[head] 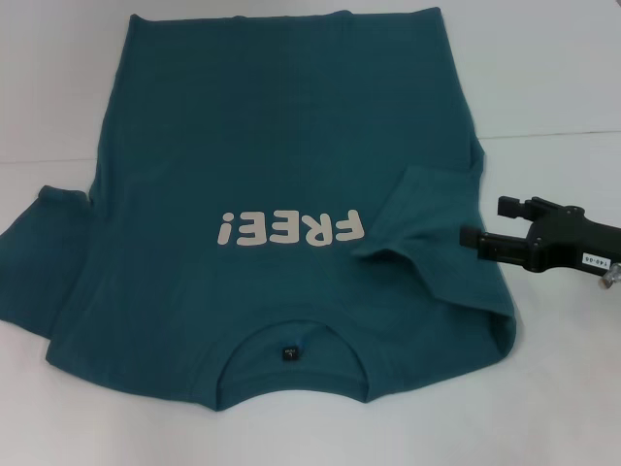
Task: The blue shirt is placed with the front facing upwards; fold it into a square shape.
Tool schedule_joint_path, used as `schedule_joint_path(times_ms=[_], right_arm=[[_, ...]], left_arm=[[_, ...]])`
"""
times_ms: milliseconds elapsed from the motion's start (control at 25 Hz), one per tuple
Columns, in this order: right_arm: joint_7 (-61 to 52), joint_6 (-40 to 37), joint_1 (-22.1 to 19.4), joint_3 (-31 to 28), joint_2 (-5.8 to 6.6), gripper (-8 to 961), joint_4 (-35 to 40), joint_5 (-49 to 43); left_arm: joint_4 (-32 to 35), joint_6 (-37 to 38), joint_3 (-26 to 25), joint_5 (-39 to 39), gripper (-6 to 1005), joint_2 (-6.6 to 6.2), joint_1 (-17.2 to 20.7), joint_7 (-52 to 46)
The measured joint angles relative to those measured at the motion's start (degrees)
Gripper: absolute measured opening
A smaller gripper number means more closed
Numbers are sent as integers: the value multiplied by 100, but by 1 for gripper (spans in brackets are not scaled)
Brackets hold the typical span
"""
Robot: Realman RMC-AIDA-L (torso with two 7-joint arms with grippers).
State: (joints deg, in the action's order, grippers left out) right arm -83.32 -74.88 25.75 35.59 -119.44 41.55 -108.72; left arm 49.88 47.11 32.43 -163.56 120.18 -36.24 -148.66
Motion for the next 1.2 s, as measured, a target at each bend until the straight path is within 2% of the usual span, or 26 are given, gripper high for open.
schedule_joint_path(times_ms=[400, 760, 1200], right_arm=[[0, 0, -6, 0, 0, 947, -63, 0], [0, 0, -1, 0, 0, 947, -63, 0], [-9, -13, -4, 0, 0, 947, -59, 0]], left_arm=[[-295, -45, -536, 76, 741, -112, -59, 11], [-689, -264, -509, 80, 741, -140, -200, 22], [-710, -432, -505, 63, 740, -147, -214, 25]])
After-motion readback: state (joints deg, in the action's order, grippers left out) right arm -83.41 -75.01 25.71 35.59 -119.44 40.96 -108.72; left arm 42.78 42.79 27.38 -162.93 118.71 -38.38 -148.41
